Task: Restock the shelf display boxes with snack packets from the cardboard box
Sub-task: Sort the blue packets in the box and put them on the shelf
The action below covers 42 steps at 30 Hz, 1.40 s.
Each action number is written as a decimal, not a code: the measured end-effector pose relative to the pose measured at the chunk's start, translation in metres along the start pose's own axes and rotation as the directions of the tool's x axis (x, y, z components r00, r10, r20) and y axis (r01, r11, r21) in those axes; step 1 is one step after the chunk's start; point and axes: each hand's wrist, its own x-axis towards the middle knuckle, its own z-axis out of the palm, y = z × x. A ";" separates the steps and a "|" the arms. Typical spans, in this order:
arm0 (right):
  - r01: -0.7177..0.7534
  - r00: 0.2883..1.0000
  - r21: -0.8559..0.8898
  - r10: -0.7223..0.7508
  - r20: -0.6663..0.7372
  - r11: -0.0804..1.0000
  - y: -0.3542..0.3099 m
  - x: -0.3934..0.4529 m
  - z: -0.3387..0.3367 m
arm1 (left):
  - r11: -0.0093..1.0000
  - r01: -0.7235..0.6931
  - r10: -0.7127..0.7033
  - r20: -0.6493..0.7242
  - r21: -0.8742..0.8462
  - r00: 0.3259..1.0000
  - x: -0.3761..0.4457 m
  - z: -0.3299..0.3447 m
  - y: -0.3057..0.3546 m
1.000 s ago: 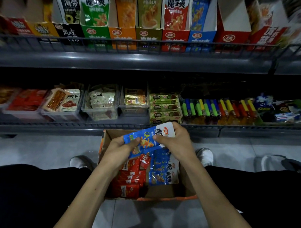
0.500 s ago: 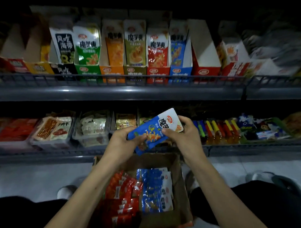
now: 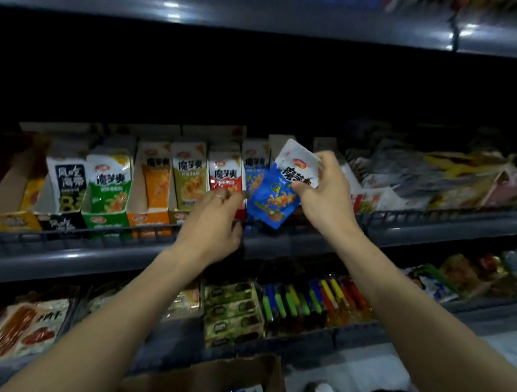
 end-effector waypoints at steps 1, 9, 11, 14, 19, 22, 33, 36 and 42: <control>0.053 0.999 -0.054 -0.052 0.006 0.997 -0.004 0.011 0.001 | 0.993 -0.023 0.014 0.083 0.112 0.996 0.008 0.001 0.000; 0.257 0.966 -0.478 -0.218 0.137 0.840 -0.005 0.077 0.050 | 0.969 -0.046 -0.033 0.312 0.242 0.950 0.020 0.025 0.000; 0.194 0.975 -0.532 -0.104 0.195 0.824 0.006 0.082 0.061 | 0.969 -0.071 -0.003 0.299 0.237 0.954 0.019 0.024 -0.002; 0.150 0.960 -0.605 0.030 0.277 0.782 0.022 0.086 0.069 | 0.970 -0.092 0.021 0.297 0.226 0.955 0.019 0.024 -0.004; 0.290 0.951 -0.792 -0.067 0.303 0.538 0.024 0.098 0.072 | 0.969 -0.099 0.031 0.286 0.226 0.958 0.019 0.027 -0.004; 0.264 0.959 -0.816 -0.054 0.277 0.514 0.026 0.101 0.077 | 0.971 -0.092 0.030 0.268 0.221 0.963 0.018 0.027 -0.004; 0.203 0.979 -0.792 -0.143 0.147 0.576 0.040 0.100 0.080 | 0.972 -0.092 0.035 0.255 0.218 0.966 0.018 0.029 -0.005; 0.198 0.976 -0.760 -0.195 0.096 0.618 0.044 0.097 0.080 | 0.972 -0.089 0.028 0.270 0.216 0.962 0.018 0.030 -0.007; 0.359 0.927 -0.641 -0.180 0.329 0.678 0.035 0.095 0.074 | 0.971 -0.077 0.008 0.293 0.225 0.956 0.019 0.030 -0.007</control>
